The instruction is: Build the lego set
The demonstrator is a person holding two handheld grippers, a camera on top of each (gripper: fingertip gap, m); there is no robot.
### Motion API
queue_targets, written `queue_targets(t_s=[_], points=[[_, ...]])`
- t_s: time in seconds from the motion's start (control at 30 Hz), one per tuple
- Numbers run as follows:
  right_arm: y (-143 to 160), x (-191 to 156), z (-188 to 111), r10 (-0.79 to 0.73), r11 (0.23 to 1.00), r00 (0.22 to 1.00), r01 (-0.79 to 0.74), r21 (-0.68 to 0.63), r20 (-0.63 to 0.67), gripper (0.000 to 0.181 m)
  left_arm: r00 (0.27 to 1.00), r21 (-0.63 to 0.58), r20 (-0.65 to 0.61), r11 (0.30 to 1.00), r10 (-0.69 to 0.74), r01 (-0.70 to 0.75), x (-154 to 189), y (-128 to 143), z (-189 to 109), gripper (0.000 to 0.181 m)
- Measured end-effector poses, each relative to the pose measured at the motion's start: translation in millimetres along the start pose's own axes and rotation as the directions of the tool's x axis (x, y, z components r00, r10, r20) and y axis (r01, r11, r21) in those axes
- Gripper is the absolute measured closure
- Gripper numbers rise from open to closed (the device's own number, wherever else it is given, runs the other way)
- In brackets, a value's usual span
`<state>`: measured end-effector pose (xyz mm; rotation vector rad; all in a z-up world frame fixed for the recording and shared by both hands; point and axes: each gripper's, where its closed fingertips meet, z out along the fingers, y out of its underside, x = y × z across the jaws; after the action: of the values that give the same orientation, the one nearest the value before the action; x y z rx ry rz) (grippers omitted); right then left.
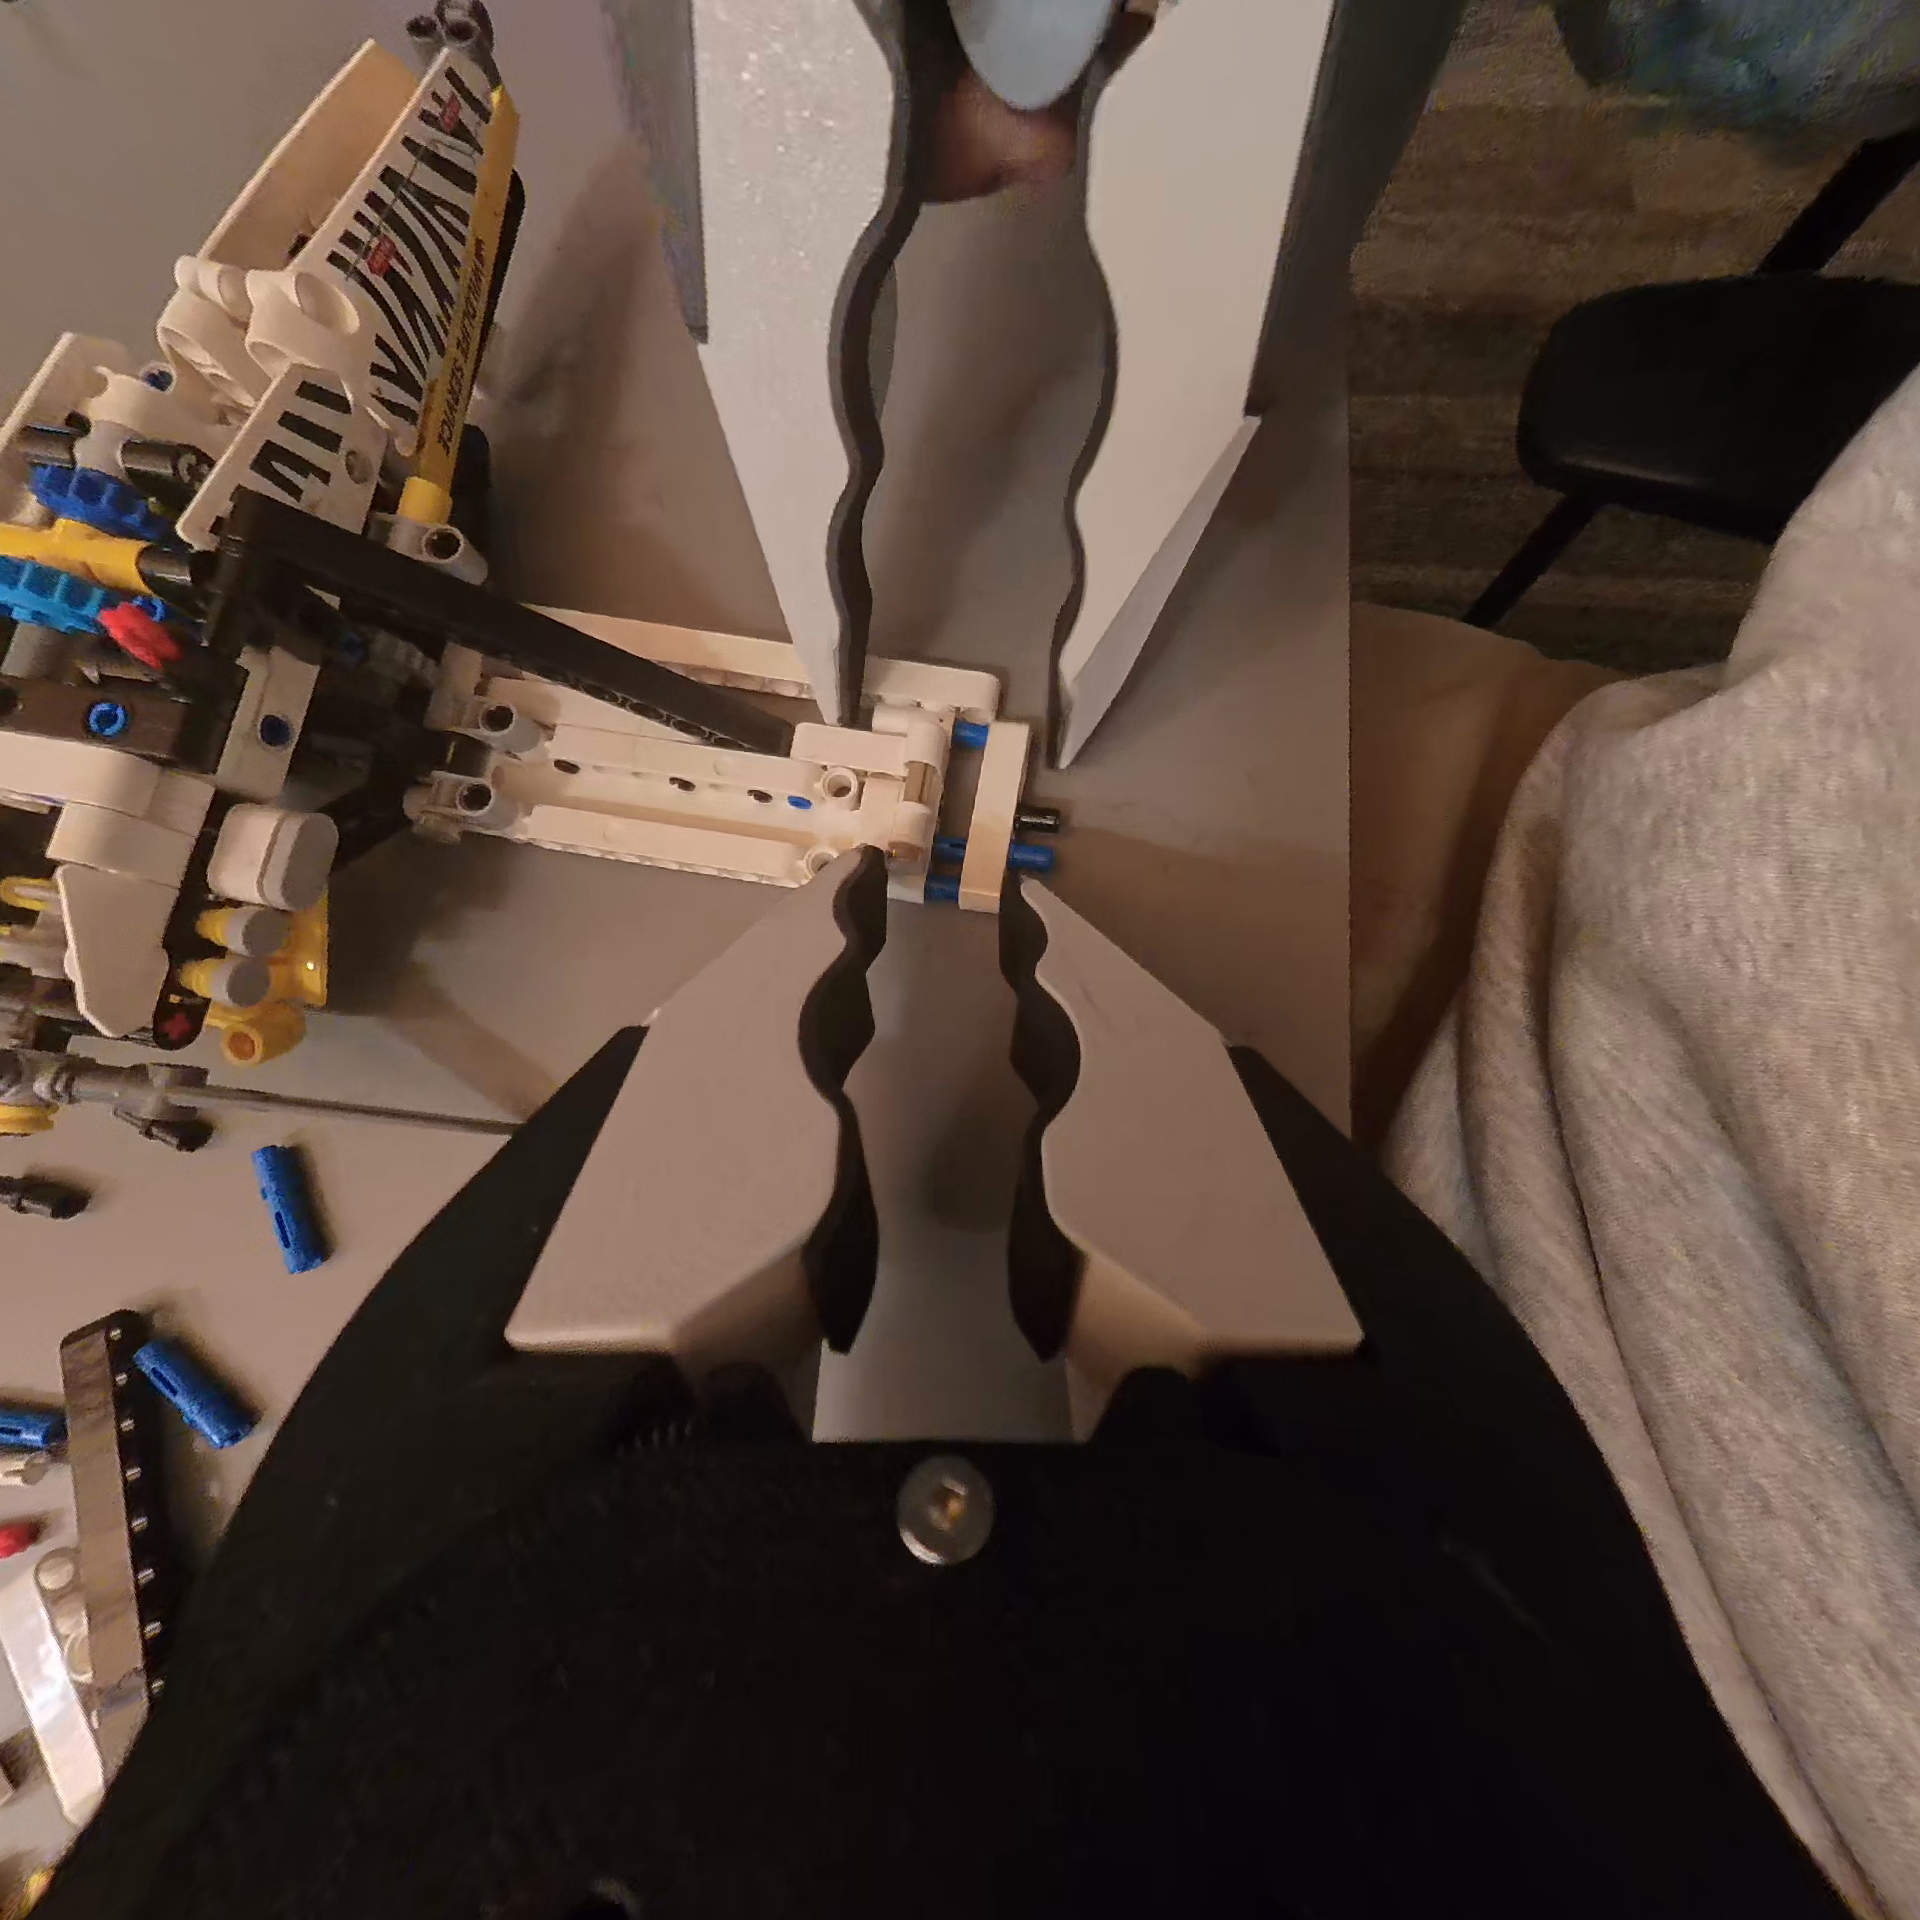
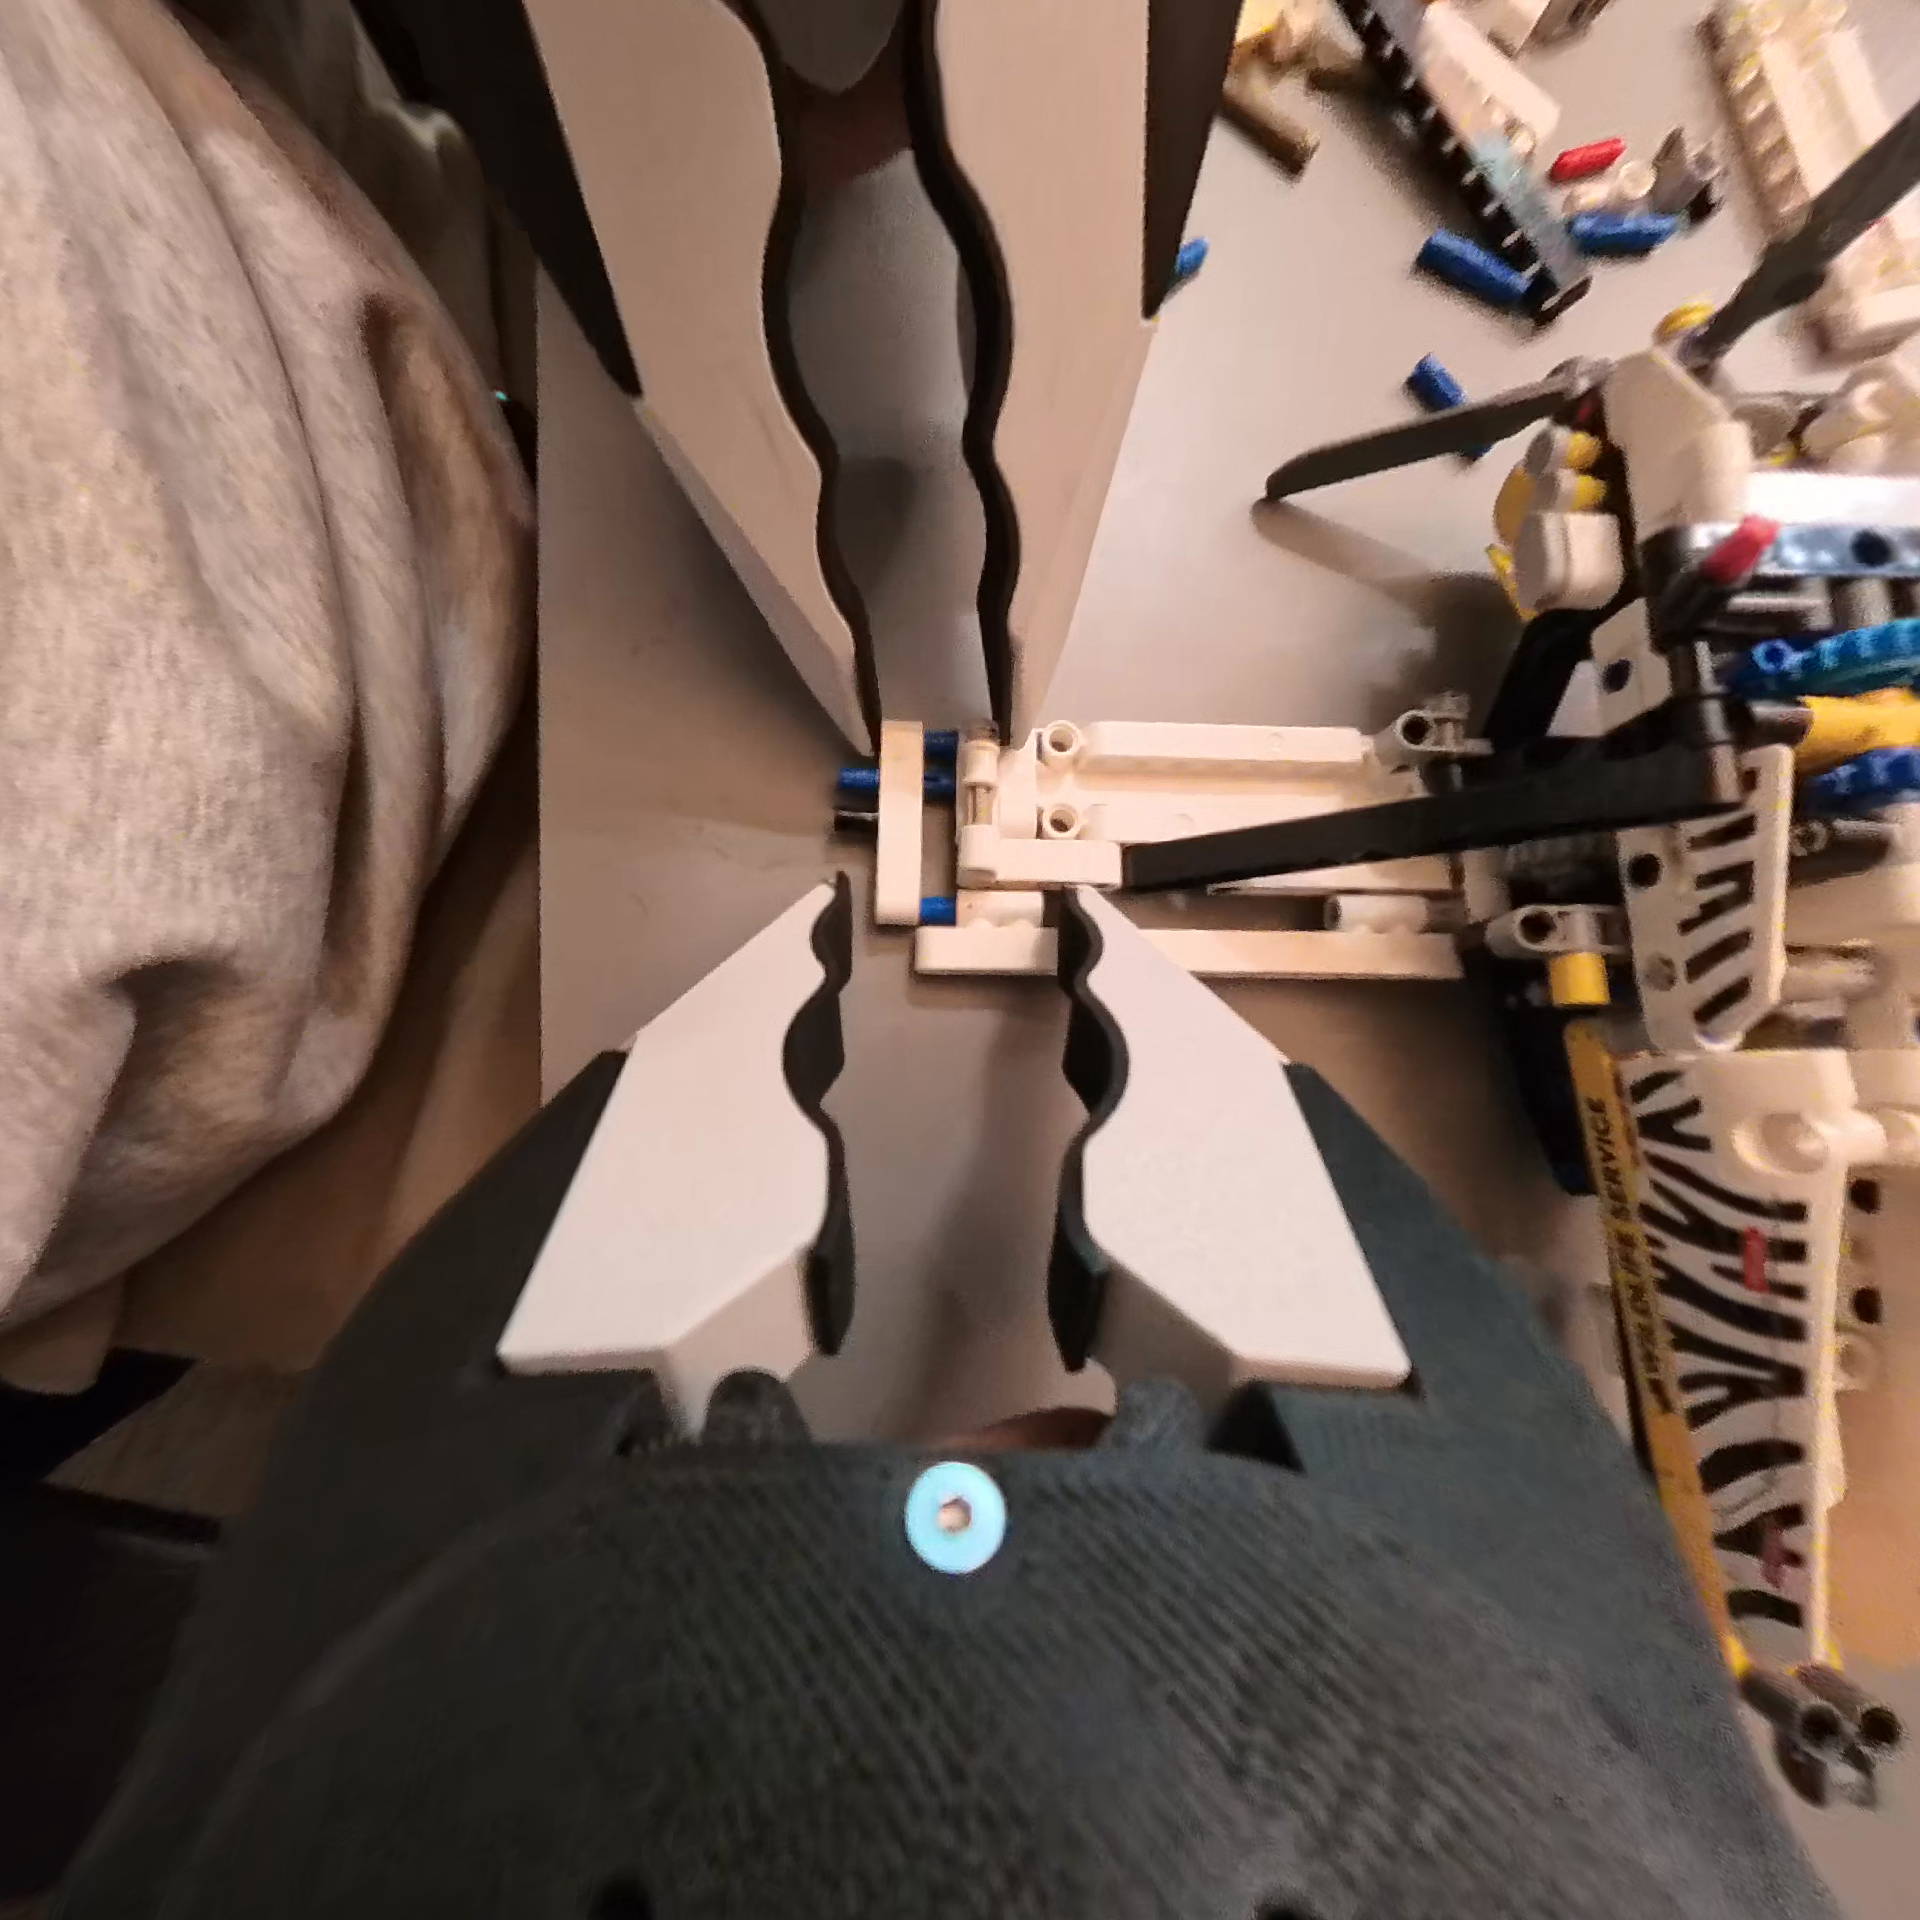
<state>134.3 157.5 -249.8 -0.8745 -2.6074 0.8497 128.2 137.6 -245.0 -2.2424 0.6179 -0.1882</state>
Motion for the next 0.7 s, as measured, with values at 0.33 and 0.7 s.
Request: queue_targets(t_s=[0.33,0.7], points=[[5,-1,0,0.023,0.949,0.998,-0.005,-0.316,0.054,0.15,1.0,0.0,0.011,1.0,-0.009,0.009,1,0,1,0.16],[12,-9,-20,0.266,0.961,0.961,-0.271,-0.06,-0.071,0.115,1.0,0.0,0.013,1.0,-0.015,0.015,1,-2,2,0.16]])
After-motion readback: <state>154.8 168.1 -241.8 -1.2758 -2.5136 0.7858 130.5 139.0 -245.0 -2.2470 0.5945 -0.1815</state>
